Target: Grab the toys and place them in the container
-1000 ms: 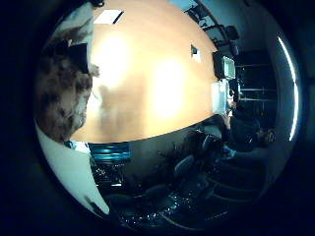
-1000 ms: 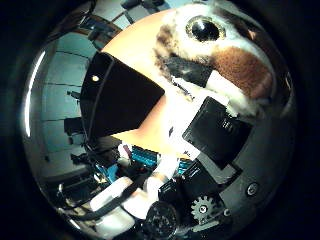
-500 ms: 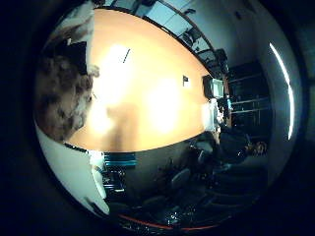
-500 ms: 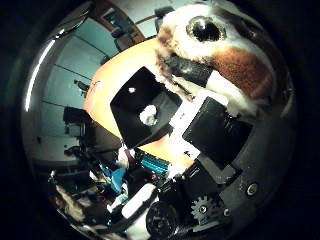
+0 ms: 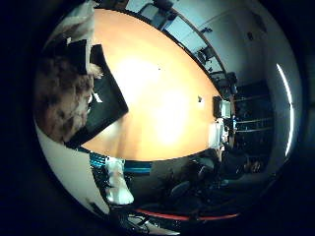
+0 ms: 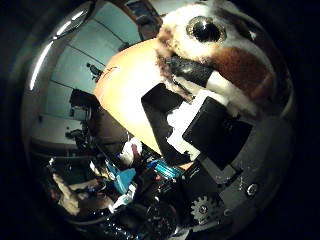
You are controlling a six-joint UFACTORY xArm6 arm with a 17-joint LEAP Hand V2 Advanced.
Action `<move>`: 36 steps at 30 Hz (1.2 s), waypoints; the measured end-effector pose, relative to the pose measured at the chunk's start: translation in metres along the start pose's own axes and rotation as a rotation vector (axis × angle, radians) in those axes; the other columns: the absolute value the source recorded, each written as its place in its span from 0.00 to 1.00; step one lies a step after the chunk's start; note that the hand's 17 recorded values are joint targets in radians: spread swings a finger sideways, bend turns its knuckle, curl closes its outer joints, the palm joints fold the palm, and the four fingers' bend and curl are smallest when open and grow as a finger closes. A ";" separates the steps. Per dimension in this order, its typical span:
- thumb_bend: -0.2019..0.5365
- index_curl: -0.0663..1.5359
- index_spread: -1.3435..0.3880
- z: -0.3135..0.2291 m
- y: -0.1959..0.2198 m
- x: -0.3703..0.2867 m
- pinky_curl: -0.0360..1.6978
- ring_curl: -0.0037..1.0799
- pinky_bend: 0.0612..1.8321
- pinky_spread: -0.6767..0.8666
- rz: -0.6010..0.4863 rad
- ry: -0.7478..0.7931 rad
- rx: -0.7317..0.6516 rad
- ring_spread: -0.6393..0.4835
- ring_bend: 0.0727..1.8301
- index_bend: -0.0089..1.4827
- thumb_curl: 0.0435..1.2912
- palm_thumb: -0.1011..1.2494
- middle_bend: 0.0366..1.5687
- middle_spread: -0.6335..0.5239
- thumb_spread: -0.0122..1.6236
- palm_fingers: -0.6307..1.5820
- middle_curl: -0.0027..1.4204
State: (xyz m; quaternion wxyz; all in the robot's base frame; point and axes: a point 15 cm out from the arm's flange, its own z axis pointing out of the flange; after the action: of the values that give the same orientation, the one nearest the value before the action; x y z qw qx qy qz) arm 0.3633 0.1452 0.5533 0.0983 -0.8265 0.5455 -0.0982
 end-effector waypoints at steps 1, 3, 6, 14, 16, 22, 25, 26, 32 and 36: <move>0.26 0.67 0.63 0.002 -0.001 0.000 0.62 0.80 0.62 0.29 0.000 0.000 -0.003 0.34 0.70 0.66 0.47 0.84 0.85 0.43 0.68 0.77 0.57; 0.24 0.67 0.63 0.003 -0.002 -0.002 0.62 0.80 0.62 0.29 0.002 -0.005 -0.003 0.34 0.70 0.66 0.46 0.82 0.85 0.43 0.68 0.77 0.57; 0.24 0.67 0.62 0.003 -0.003 -0.004 0.61 0.80 0.61 0.28 0.002 -0.011 0.001 0.34 0.70 0.66 0.42 0.75 0.85 0.42 0.73 0.77 0.57; 0.24 0.61 0.61 -0.007 -0.022 -0.004 0.53 0.69 0.55 0.23 0.020 -0.013 0.094 0.35 0.66 0.55 0.26 0.63 0.75 0.41 0.74 0.78 0.53; 0.23 0.59 0.60 -0.006 -0.022 -0.004 0.50 0.65 0.51 0.18 0.020 -0.013 0.091 0.34 0.63 0.45 0.24 0.59 0.69 0.39 0.74 0.70 0.50; 0.23 0.45 0.51 -0.002 -0.012 -0.005 0.47 0.50 0.43 0.43 0.003 -0.012 0.053 0.41 0.46 0.27 0.19 0.49 0.44 0.38 0.69 0.34 0.39; 0.23 0.38 0.49 -0.003 -0.010 -0.007 0.42 0.40 0.40 0.62 -0.010 -0.014 0.051 0.60 0.36 0.22 0.18 0.44 0.31 0.46 0.67 0.30 0.31; 0.23 0.36 0.49 -0.005 -0.009 -0.009 0.41 0.38 0.39 0.65 -0.016 -0.015 0.053 0.64 0.34 0.21 0.18 0.43 0.29 0.47 0.67 0.29 0.30; 0.24 0.29 0.49 -0.019 0.003 -0.013 0.32 0.29 0.31 0.74 -0.032 -0.031 0.070 0.72 0.26 0.13 0.18 0.40 0.19 0.51 0.65 0.33 0.25; 0.25 0.28 0.50 -0.033 0.021 -0.022 0.29 0.25 0.27 0.75 -0.038 -0.077 0.073 0.73 0.22 0.14 0.18 0.42 0.16 0.51 0.65 0.36 0.24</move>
State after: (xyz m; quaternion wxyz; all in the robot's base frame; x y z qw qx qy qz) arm 0.3272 0.1557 0.5785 0.1475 -0.8356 0.5218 -0.0879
